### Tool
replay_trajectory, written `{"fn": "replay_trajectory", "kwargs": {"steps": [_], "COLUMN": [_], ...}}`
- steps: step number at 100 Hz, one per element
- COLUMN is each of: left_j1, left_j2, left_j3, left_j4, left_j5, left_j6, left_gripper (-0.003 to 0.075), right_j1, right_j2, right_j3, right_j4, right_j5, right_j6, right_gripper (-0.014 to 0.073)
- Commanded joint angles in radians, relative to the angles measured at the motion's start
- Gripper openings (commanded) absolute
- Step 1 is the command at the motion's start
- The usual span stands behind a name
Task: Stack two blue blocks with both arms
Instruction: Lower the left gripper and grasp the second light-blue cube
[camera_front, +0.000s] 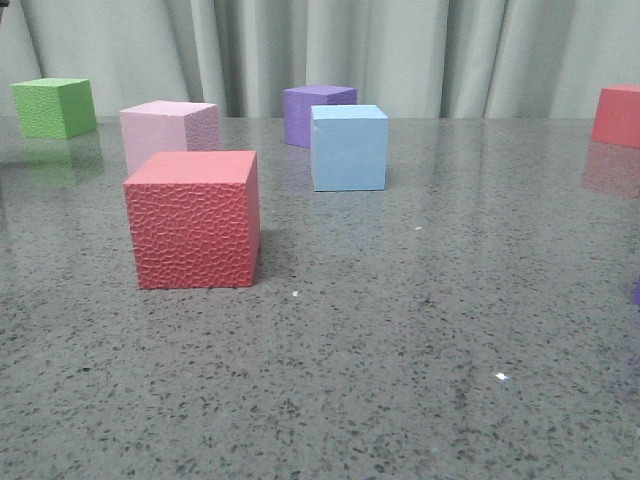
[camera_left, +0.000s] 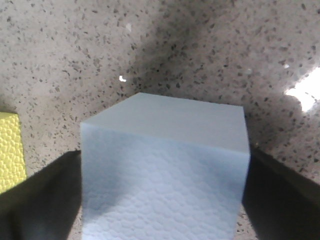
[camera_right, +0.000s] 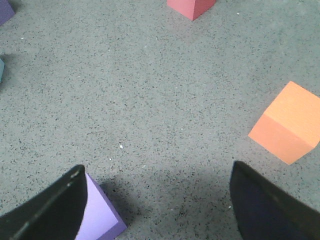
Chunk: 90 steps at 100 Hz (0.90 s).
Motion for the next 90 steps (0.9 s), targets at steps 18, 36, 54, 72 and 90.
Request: {"fn": "replay_trajectory", "kwargs": {"steps": [18,36,54,72,90], "left_j1": [0.000,0.000,-0.002,-0.002,-0.002], "left_j2": [-0.050,-0.050,-0.050,-0.056,-0.065], "left_j3": [-0.030,-0.030,-0.034,-0.099,-0.220], "left_j4": [0.001,-0.001,-0.017,-0.108,-0.219], "left_j5": [-0.026,0.001,0.041,0.095,0.188], "left_j6": [-0.002,-0.002,-0.002,-0.002,-0.002], "left_gripper": [0.0304,0.0188,0.0165,0.0165,0.0165], "right_j1": [-0.004,-0.004,-0.004,-0.004,-0.004], "right_j2": [-0.002,-0.002,-0.002,-0.002,-0.002], "right_j3": [-0.023,-0.023,-0.023,-0.023,-0.023], "right_j4": [-0.015,-0.015,-0.015,-0.015,-0.015], "right_j5": [-0.067,-0.067,-0.067,-0.068,-0.068], "right_j6": [-0.011,-0.011,-0.011,-0.011,-0.011], "right_gripper": [0.0580,0.0580,0.0580,0.0580,0.0580]}}
